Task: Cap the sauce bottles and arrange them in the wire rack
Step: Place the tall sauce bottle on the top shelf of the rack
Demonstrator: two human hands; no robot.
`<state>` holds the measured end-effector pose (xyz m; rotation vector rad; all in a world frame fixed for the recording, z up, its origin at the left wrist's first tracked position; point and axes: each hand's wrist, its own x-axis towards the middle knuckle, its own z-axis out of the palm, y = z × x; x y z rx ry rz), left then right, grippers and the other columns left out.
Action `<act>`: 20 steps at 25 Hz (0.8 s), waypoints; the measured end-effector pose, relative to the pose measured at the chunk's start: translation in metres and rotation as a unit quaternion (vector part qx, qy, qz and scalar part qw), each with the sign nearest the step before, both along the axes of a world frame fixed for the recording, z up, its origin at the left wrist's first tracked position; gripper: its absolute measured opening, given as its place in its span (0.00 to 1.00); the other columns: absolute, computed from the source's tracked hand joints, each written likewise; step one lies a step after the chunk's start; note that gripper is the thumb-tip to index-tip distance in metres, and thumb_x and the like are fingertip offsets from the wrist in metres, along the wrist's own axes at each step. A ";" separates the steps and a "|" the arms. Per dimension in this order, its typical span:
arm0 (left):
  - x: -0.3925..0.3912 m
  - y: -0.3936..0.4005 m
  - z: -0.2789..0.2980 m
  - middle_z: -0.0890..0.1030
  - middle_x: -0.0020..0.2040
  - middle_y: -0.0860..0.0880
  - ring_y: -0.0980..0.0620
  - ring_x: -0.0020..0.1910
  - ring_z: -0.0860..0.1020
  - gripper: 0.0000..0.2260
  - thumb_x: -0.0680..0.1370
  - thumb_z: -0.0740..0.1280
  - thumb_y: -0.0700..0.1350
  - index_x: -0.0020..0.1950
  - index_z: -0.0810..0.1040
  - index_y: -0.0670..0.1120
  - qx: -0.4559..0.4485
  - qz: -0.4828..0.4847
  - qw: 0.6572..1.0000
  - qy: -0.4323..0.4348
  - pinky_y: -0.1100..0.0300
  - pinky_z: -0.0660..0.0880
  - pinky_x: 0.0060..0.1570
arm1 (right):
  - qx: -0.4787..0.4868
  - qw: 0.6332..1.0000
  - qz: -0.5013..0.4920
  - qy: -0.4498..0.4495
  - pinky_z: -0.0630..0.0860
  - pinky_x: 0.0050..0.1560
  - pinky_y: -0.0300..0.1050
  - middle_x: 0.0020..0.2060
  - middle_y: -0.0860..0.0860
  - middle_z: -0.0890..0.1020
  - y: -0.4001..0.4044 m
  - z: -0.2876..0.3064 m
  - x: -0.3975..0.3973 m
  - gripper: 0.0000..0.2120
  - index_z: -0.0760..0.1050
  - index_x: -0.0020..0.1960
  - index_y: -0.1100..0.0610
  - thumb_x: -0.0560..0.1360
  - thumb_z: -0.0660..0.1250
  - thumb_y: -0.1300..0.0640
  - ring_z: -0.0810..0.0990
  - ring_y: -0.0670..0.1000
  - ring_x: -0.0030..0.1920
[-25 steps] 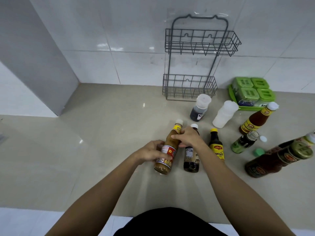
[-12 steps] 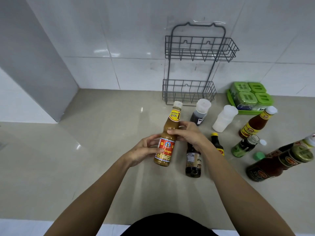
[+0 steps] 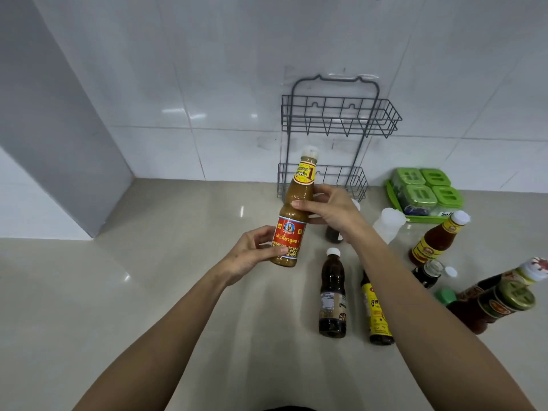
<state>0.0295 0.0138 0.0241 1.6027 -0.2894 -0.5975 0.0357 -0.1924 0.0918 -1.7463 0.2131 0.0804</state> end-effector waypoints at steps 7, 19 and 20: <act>0.042 -0.018 0.043 0.80 0.60 0.48 0.51 0.59 0.80 0.22 0.74 0.73 0.44 0.66 0.74 0.48 -0.030 0.006 0.996 -0.088 0.61 0.79 0.54 | 0.010 0.996 0.030 -0.088 0.82 0.46 0.40 0.52 0.52 0.83 -0.006 0.050 0.022 0.20 0.74 0.61 0.60 0.70 0.74 0.63 0.84 0.47 0.49; 0.154 -0.050 0.101 0.37 0.80 0.47 0.50 0.79 0.38 0.33 0.83 0.54 0.54 0.79 0.37 0.45 0.446 0.006 0.722 -0.530 0.49 0.44 0.78 | -0.113 0.918 -0.092 -0.370 0.77 0.63 0.46 0.61 0.50 0.78 -0.028 0.139 0.107 0.28 0.65 0.69 0.59 0.73 0.72 0.59 0.78 0.45 0.61; 0.156 -0.053 0.099 0.36 0.80 0.47 0.50 0.79 0.37 0.34 0.83 0.54 0.54 0.79 0.36 0.44 0.470 0.002 0.709 -0.526 0.48 0.44 0.78 | -0.137 0.918 -0.085 -0.363 0.76 0.64 0.48 0.62 0.51 0.78 -0.027 0.137 0.114 0.29 0.64 0.70 0.58 0.73 0.72 0.58 0.77 0.48 0.63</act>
